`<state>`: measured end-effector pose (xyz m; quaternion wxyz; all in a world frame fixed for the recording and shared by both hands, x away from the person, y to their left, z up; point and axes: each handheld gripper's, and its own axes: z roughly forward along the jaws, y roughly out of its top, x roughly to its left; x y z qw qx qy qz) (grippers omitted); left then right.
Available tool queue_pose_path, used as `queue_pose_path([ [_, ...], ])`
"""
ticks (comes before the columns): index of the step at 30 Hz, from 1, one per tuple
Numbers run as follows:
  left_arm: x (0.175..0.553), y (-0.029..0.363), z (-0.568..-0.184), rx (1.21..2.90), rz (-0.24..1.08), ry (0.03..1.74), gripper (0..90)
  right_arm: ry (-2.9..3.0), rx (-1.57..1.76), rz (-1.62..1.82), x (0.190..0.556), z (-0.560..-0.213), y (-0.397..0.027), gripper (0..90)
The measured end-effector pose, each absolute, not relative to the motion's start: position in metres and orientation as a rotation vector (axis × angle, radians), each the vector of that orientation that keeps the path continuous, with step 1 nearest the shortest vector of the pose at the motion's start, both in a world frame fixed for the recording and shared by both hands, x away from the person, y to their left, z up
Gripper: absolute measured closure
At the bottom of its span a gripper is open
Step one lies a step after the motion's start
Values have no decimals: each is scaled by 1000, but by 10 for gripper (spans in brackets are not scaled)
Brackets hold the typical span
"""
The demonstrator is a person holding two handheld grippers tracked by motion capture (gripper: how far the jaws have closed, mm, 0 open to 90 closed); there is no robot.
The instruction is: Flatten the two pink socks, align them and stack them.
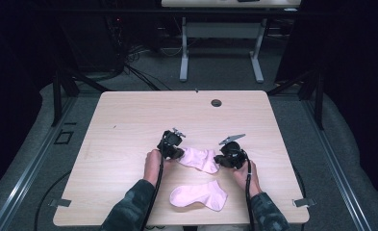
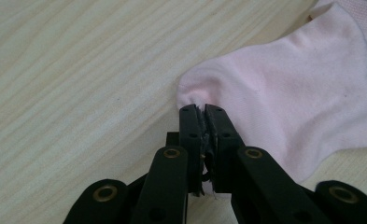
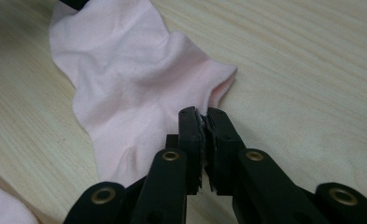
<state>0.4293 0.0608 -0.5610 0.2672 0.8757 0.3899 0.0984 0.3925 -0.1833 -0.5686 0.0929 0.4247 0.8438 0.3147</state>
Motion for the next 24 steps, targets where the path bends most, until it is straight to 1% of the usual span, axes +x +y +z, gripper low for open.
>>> queue_pose_path([
  [4, 431, 68, -561, 2328, 217, 1078, 865, 2486, 1289, 945, 392, -569, -184, 857],
  [7, 429, 74, -555, 2300, 212, 1088, 866, 2479, 1286, 966, 391, -567, -185, 858],
  [14, 416, 86, -536, 2238, 204, 1089, 866, 2467, 1262, 998, 385, -551, -189, 857],
  [19, 407, 90, -525, 2241, 215, 1083, 866, 2471, 1222, 1005, 378, -537, -189, 857],
  [24, 395, 94, -514, 2221, 198, 1078, 865, 2453, 1214, 1027, 369, -522, -192, 856],
])
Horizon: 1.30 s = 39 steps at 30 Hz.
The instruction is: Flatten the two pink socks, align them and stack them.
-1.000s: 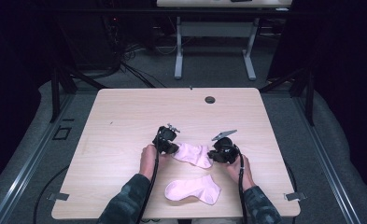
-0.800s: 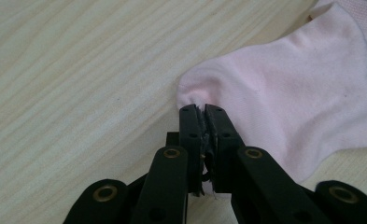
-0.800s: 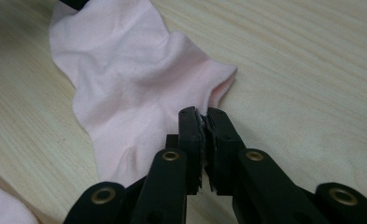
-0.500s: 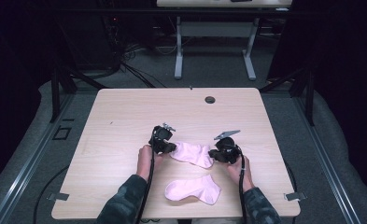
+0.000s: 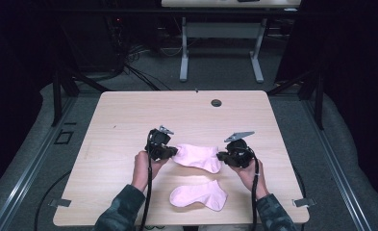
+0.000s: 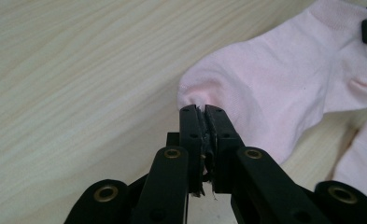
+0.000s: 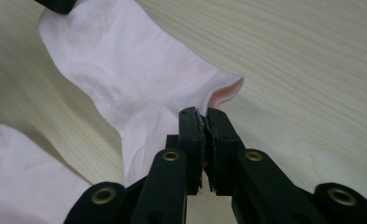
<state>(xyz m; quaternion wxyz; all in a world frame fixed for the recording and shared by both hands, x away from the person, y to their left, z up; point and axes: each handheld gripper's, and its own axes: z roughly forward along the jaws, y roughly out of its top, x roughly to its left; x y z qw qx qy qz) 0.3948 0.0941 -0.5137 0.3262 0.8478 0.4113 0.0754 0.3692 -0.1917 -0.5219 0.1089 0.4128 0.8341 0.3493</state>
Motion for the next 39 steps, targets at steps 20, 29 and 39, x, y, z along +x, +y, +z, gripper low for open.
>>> queue_pose_path([
  [20, 339, 103, -493, 2190, 158, 1021, 863, 2487, 1141, 1072, 315, -492, -205, 855],
  [29, 309, 108, -496, 2159, 52, 1005, 862, 2516, 1148, 1097, 288, -490, -214, 855],
  [39, 280, 108, -522, 2207, -6, 1032, 861, 2573, 1162, 1068, 270, -505, -210, 852],
])
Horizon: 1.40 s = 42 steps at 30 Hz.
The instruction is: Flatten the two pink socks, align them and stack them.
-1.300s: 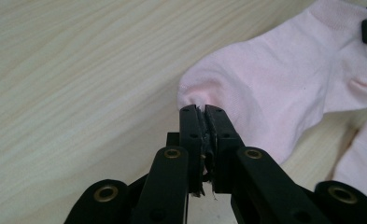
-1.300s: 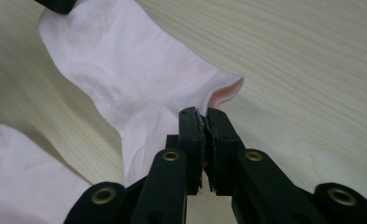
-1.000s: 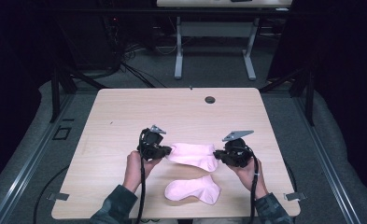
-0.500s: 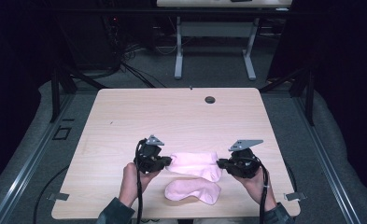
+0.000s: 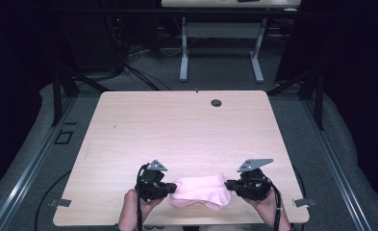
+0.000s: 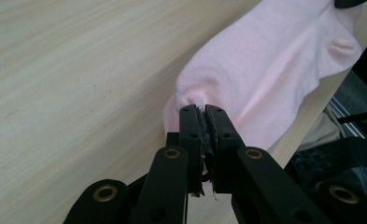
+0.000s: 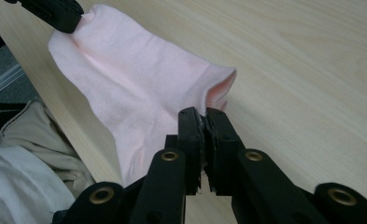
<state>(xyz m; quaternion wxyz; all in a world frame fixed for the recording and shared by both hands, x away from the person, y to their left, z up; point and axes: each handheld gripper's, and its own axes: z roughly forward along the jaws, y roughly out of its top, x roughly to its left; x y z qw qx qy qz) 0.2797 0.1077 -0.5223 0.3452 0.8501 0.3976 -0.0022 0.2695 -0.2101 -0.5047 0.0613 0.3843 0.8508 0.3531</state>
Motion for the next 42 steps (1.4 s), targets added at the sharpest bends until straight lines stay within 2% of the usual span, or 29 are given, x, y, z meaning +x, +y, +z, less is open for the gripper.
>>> queue_pose_path([
  [5, 275, 106, -540, 2243, 19, 1052, 856, 2601, 1157, 997, 273, -530, -202, 846],
  [9, 276, 103, -549, 2283, 88, 1059, 842, 2606, 1152, 950, 277, -547, -196, 837],
  [16, 274, 99, -557, 2315, 176, 1058, 731, 2597, 1139, 901, 278, -556, -194, 806],
  [24, 273, 97, -562, 2330, 280, 1080, 531, 2586, 1121, 838, 277, -559, -193, 744],
  [29, 272, 104, -557, 2299, 314, 1096, 330, 2559, 1139, 856, 276, -555, -198, 587],
  [34, 270, 116, -548, 2254, 358, 1111, 183, 2503, 1169, 932, 275, -546, -208, 355],
  [37, 270, 125, -540, 2234, 388, 1111, 145, 2458, 1184, 958, 274, -538, -214, 235],
  [40, 268, 135, -533, 2212, 431, 1124, 109, 2423, 1186, 988, 272, -530, -222, 155],
  [42, 268, 144, -530, 2199, 454, 1137, 87, 2397, 1191, 1001, 269, -525, -229, 134],
])
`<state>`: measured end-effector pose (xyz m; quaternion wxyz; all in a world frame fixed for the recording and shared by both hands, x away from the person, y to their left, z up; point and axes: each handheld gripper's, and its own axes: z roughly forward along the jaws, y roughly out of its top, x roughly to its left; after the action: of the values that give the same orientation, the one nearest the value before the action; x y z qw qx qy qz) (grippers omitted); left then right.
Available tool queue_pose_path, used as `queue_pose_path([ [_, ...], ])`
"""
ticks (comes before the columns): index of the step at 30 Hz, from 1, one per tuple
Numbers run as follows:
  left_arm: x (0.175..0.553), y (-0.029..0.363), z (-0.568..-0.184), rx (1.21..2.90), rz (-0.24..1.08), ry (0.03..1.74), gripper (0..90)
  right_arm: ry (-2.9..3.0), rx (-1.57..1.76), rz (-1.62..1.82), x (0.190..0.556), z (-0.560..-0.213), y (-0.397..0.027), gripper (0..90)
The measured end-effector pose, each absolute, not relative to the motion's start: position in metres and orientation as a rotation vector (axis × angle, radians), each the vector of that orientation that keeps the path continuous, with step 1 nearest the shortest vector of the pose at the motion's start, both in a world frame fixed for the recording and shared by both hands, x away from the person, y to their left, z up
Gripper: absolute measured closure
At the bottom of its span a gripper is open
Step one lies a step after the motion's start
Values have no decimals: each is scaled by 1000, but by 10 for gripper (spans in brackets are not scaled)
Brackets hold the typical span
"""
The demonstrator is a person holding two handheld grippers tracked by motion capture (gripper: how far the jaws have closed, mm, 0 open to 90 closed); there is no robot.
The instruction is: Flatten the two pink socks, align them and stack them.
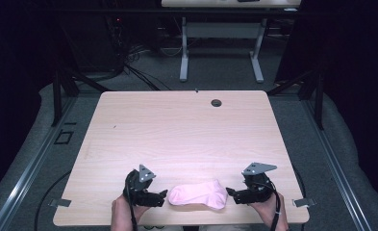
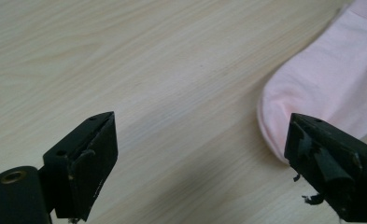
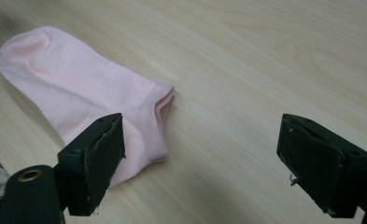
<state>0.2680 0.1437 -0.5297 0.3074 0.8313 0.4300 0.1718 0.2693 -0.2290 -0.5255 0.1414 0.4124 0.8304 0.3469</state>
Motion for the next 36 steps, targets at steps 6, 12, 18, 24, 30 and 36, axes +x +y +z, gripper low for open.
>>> queue_pose_path([
  [6, 267, 175, -526, 2142, 503, 1221, 18, 2315, 1228, 1019, 264, -519, -251, 42],
  [12, 270, 208, -534, 2090, 536, 1315, 2, 2246, 1300, 1008, 263, -522, -276, 12],
  [18, 276, 235, -552, 2055, 533, 1398, 1, 2180, 1372, 977, 266, -531, -298, 0],
  [24, 283, 252, -574, 2038, 528, 1463, 1, 2136, 1459, 941, 274, -551, -316, 0],
  [30, 287, 262, -588, 1996, 572, 1496, 0, 2128, 1523, 904, 283, -572, -329, 0],
  [36, 289, 266, -591, 1971, 594, 1486, 0, 2101, 1531, 877, 287, -585, -336, 0],
])
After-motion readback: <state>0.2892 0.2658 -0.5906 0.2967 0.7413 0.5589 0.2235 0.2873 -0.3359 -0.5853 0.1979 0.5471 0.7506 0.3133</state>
